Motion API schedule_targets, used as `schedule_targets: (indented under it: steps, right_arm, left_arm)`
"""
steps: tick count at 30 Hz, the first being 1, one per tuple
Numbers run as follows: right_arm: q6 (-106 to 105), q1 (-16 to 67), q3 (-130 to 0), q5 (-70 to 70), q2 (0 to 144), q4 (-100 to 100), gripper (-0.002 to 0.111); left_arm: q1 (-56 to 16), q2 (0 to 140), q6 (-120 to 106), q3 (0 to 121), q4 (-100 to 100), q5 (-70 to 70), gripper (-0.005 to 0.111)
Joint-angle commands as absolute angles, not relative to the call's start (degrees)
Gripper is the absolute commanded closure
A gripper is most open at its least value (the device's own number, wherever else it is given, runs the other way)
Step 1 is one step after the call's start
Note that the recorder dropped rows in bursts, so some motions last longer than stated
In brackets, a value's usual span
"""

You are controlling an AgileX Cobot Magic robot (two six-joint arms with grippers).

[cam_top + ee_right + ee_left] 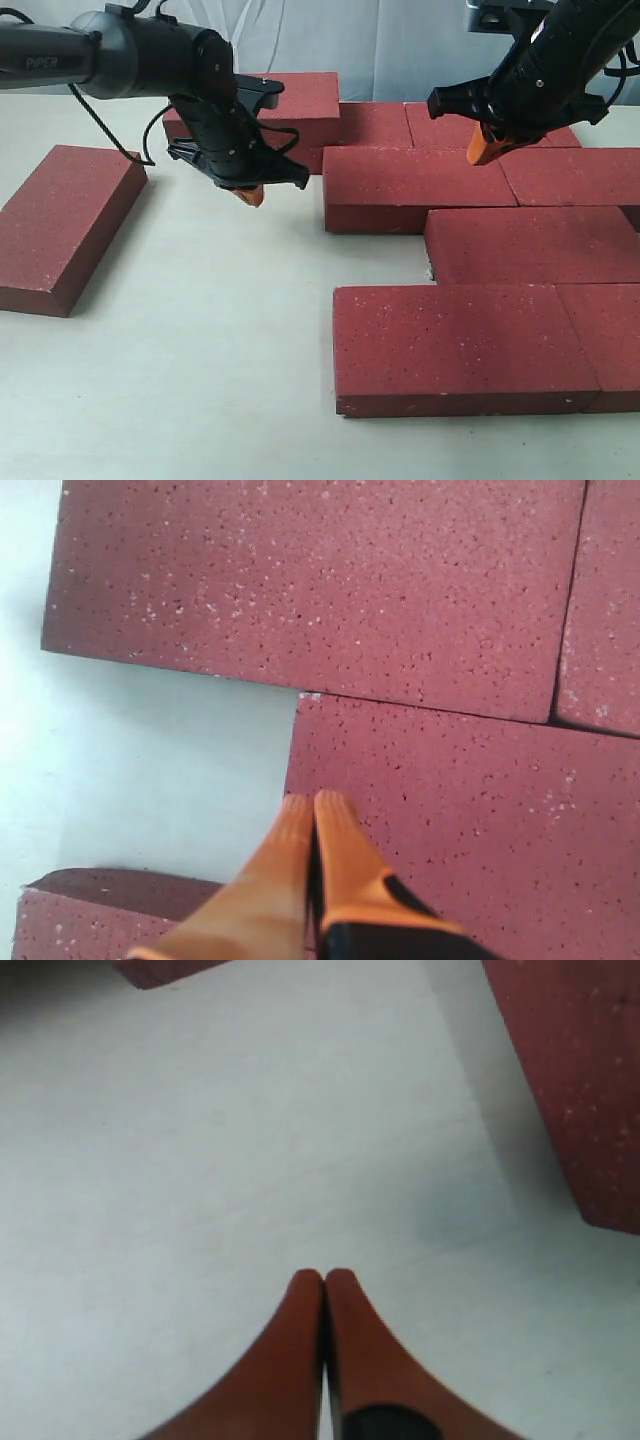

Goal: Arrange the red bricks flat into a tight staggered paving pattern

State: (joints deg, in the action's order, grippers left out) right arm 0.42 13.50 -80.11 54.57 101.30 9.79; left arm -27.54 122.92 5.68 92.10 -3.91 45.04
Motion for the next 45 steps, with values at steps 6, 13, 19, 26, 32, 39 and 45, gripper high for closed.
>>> schedule_targets:
  steps: [6, 13, 19, 26, 32, 39, 45]
  right_arm:
    - [0.00, 13.30, -79.96, 54.52, 100.78, 9.51, 0.109]
    - [0.00, 13.30, -79.96, 54.41, 100.78, 9.29, 0.109]
    - [0.00, 13.30, -79.96, 52.34, 101.01, 9.29, 0.109]
    - [0.00, 13.30, -79.96, 45.70, 101.69, 9.48, 0.109]
    - [0.00, 13.30, -82.56, 44.38, 105.64, 10.16, 0.109]
    - [0.00, 13.30, -89.13, 44.25, 111.00, 15.11, 0.109]
    - [0.00, 14.05, -94.39, 43.98, 115.29, 16.31, 0.109]
  left_arm:
    - [-27.20, 117.87, 6.92, 92.12, -2.17, 44.01, 0.107]
    - [-25.09, 113.10, 7.09, 92.12, -0.46, 42.56, 0.107]
    - [-19.86, 112.01, 7.09, 92.12, -1.76, 42.90, 0.107]
    - [-13.73, 112.01, 6.96, 92.12, -5.75, 41.10, 0.107]
    - [-11.07, 112.01, 6.96, 92.12, -6.74, 38.44, 0.107]
    - [-9.27, 112.01, 6.87, 92.12, -6.51, 35.12, 0.107]
    - [-7.50, 114.40, 6.87, 92.12, -7.02, 33.47, 0.107]
